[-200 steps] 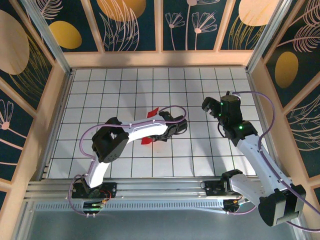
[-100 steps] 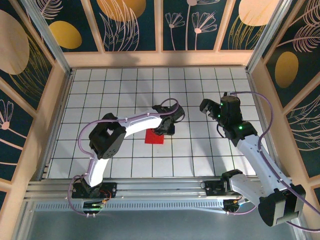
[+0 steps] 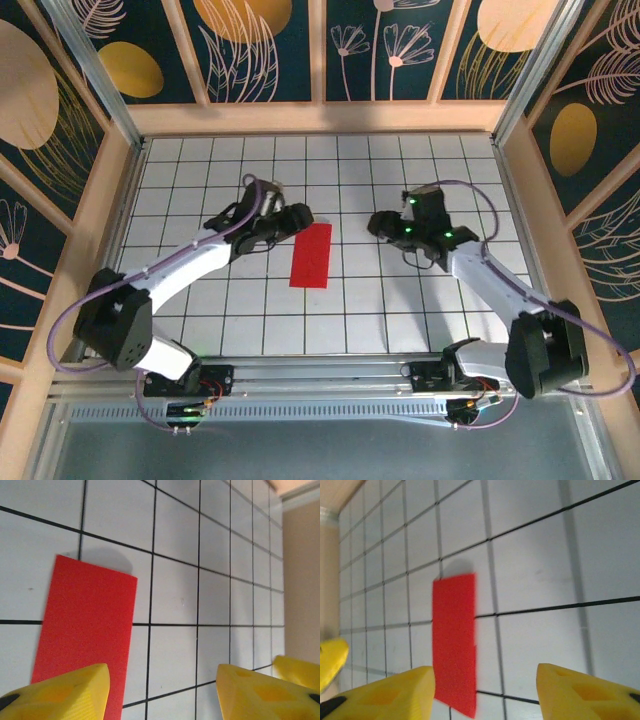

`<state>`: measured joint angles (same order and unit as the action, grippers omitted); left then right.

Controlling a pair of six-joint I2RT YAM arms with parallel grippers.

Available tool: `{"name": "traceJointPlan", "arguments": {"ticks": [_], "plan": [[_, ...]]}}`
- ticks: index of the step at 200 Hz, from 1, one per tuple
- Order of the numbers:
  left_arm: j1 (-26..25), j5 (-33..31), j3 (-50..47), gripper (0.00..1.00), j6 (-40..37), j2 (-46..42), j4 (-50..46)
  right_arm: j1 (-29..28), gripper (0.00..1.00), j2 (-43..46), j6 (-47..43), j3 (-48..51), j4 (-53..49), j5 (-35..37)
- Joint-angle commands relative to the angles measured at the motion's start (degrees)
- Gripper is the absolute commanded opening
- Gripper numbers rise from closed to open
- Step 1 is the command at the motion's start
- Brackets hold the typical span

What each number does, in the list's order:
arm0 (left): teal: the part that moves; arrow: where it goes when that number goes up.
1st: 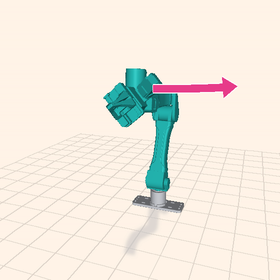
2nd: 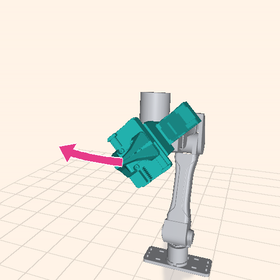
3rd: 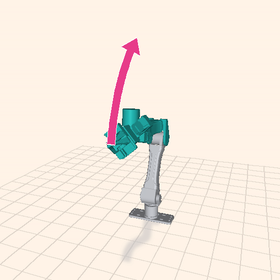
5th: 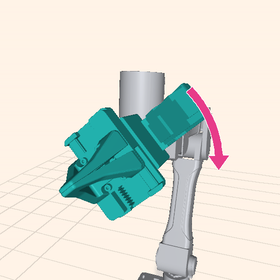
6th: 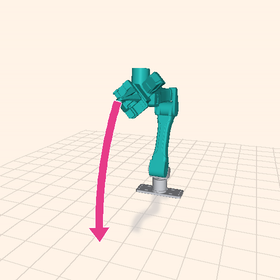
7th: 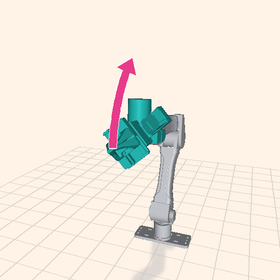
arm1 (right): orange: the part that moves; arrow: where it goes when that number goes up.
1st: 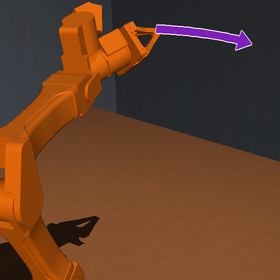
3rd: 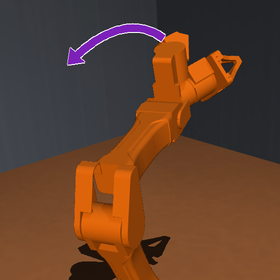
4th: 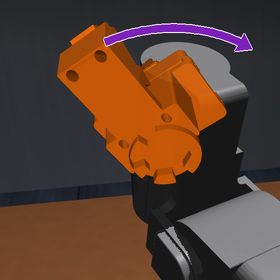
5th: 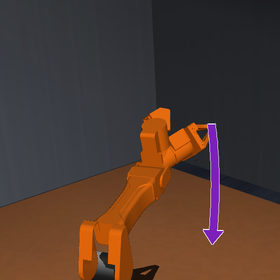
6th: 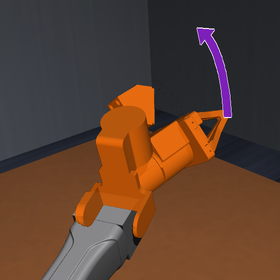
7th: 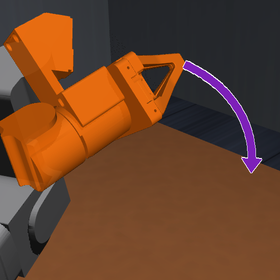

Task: Fold a paper plane with a square sheet of paper (fold left side to right side)

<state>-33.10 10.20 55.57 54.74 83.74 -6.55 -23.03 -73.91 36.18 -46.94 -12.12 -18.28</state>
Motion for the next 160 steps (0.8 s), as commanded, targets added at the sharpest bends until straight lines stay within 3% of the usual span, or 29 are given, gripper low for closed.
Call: {"name": "traceJointPlan", "arguments": {"ticks": [1,30,106,160], "plan": [[3.2,4.3,-9.0,0.60,7.0,-3.7,10.9,-4.9,0.49,-5.9,6.8,-0.7,8.5,-4.3],[6.6,2.7,-18.9,0.66,12.4,-10.4,18.5,-9.9,0.40,-14.5,12.7,-0.3,18.0,-4.0],[7.9,-1.5,-24.1,0.70,9.2,-16.9,12.0,-12.0,0.11,-29.3,13.7,-6.4,22.7,-4.8],[8.0,-1.3,-23.2,0.70,7.7,-16.0,9.4,-12.7,0.09,-33.7,13.2,-9.3,20.1,-4.5]]}}
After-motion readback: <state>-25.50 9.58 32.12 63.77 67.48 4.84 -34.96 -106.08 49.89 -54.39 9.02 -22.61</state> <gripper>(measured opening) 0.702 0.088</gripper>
